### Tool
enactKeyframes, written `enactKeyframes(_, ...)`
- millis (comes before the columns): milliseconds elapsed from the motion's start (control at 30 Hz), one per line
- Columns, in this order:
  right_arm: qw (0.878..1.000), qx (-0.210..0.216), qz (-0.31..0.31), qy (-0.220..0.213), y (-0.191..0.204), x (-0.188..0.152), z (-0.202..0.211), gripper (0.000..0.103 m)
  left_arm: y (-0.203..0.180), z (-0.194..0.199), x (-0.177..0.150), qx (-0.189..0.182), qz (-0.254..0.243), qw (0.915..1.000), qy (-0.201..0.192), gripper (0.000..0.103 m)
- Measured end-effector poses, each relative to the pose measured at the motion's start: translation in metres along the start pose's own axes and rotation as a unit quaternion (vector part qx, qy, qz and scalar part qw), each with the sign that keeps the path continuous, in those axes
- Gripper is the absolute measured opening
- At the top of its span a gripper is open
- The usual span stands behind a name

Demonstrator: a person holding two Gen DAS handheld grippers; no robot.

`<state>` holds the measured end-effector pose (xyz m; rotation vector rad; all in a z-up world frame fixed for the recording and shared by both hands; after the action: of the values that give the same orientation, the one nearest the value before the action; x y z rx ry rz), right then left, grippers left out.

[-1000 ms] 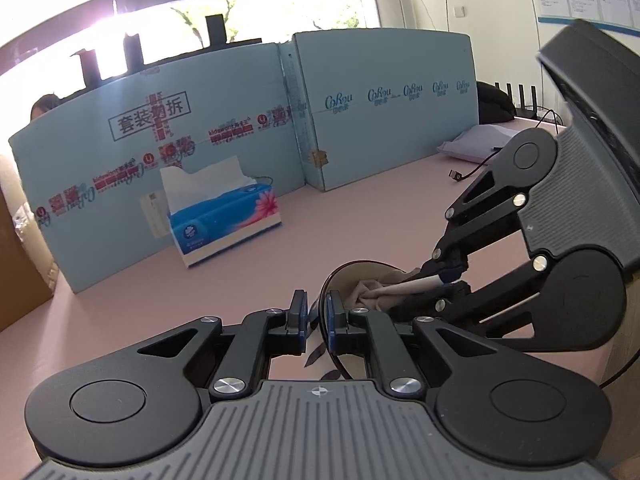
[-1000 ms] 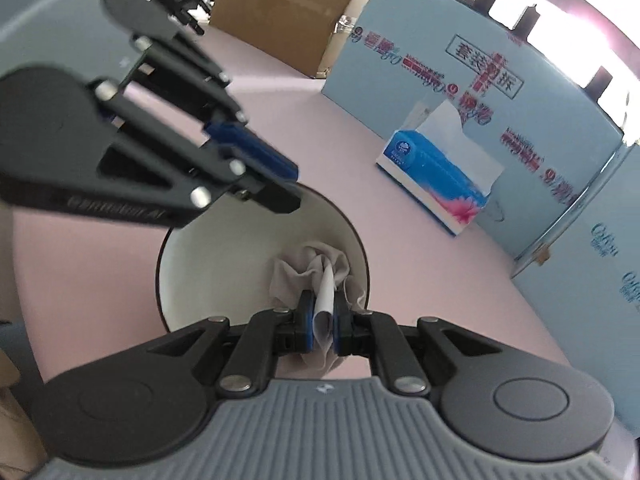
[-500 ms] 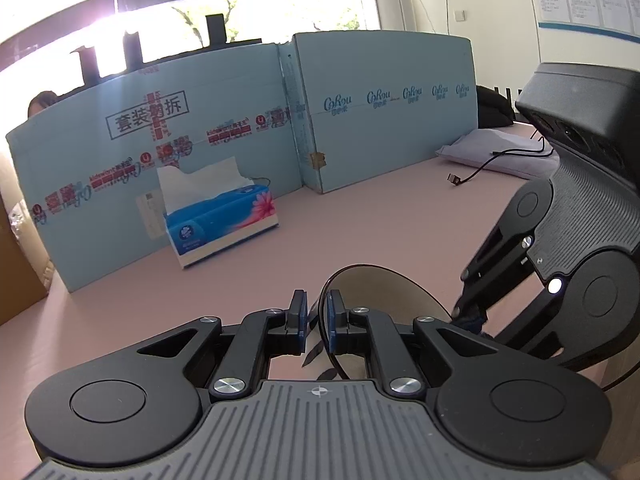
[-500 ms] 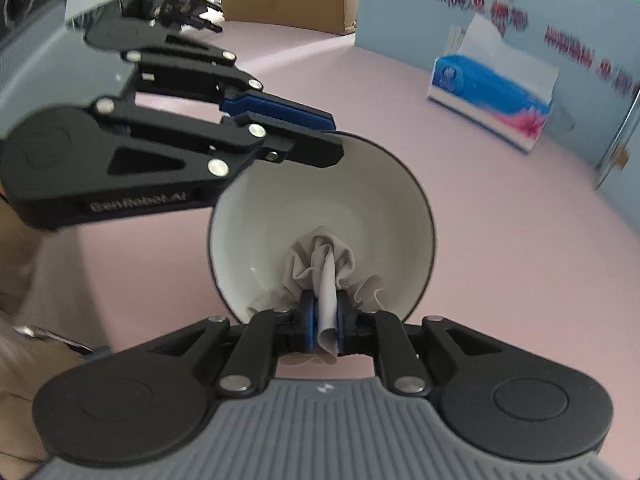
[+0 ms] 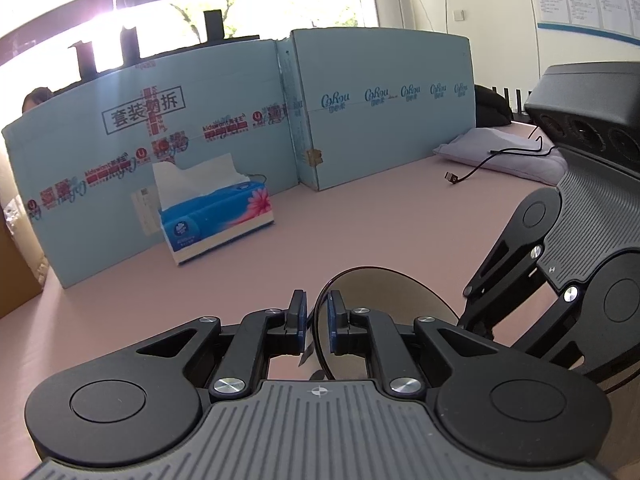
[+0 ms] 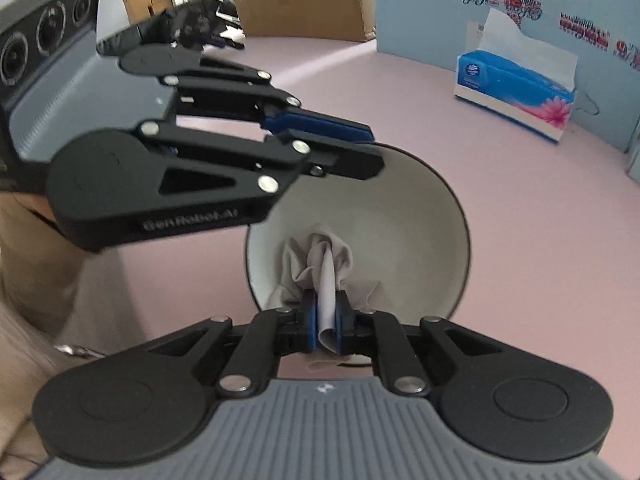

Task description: Clean bowl

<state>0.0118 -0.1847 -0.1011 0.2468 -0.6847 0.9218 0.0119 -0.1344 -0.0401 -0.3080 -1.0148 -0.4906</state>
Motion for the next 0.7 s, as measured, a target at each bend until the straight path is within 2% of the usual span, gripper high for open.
enactKeyframes(100,0.999,-0.026,0.021,0.011,0.000,-0.001,0.001,0.010,0.001,0.000,0.000,-0.002,0.004,1.0000,0.001,0.014)
enactKeyframes(167,0.997,-0.060,0.049,0.021,0.001,-0.001,0.000,0.010,0.002,-0.001,0.000,0.000,0.007,1.0000,0.002,0.013)
enactKeyframes(267,0.995,-0.078,0.061,0.024,0.004,-0.002,0.000,0.010,0.006,-0.001,0.000,0.005,0.023,0.9997,0.004,0.013)
enactKeyframes(333,0.995,-0.084,0.056,0.017,0.004,-0.003,0.000,0.011,0.008,0.000,0.000,0.008,0.037,0.9993,0.004,0.014)
enactKeyframes(400,0.995,-0.090,0.042,0.002,0.004,-0.008,0.001,0.011,0.008,0.002,-0.001,0.008,0.051,0.9986,0.004,0.019)
enactKeyframes(533,0.995,-0.097,0.009,-0.027,-0.001,-0.015,0.001,0.011,0.004,0.010,-0.005,0.015,0.070,0.9974,0.002,0.024)
enactKeyframes(700,0.993,-0.112,-0.001,-0.047,0.008,-0.020,0.006,0.011,0.000,0.020,-0.018,0.041,0.083,0.9956,0.012,0.032)
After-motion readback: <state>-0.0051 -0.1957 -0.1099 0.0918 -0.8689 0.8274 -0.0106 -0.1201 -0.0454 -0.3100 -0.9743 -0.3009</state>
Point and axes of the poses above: each gripper's, at about its wrist camera, not at the fingertips, and z roughly against the way its jaws point, y to its left, x to its top, the point moved 8 cm from there along -z, roughly the way its jaws point, and after that the axes turned 12 degrees about z, right-handed, at the moved point
